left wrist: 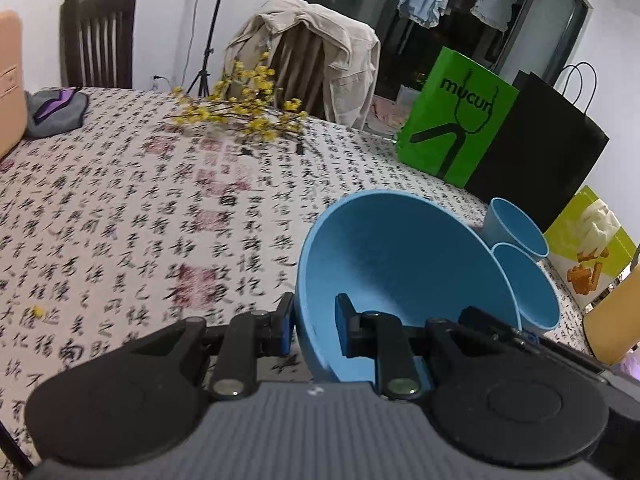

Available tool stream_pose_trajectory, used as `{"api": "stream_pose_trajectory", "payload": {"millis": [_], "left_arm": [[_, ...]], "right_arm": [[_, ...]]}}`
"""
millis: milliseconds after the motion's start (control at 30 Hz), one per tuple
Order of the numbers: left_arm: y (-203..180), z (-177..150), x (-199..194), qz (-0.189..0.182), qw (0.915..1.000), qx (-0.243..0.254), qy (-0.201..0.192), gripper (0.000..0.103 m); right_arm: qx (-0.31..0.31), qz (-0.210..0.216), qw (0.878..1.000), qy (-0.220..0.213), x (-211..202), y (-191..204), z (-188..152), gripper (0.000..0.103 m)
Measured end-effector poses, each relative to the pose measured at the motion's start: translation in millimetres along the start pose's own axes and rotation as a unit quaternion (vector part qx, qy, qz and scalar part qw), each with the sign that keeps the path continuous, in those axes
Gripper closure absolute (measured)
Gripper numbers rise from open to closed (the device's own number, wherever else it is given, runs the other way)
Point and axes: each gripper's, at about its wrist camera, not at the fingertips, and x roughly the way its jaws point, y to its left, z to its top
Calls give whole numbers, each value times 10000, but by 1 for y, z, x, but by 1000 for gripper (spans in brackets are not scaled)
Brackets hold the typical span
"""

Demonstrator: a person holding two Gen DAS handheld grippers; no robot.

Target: Organize plates and bowls

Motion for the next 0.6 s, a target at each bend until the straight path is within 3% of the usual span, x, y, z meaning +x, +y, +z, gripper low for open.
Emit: {"api": "stream_pose_trajectory", "payload": {"millis": [600], "left_arm": [[74, -37, -65, 317, 9971, -596, -350, 82]], "right_arm": [[-453, 670, 9967, -50, -27, 71, -34, 90]]}}
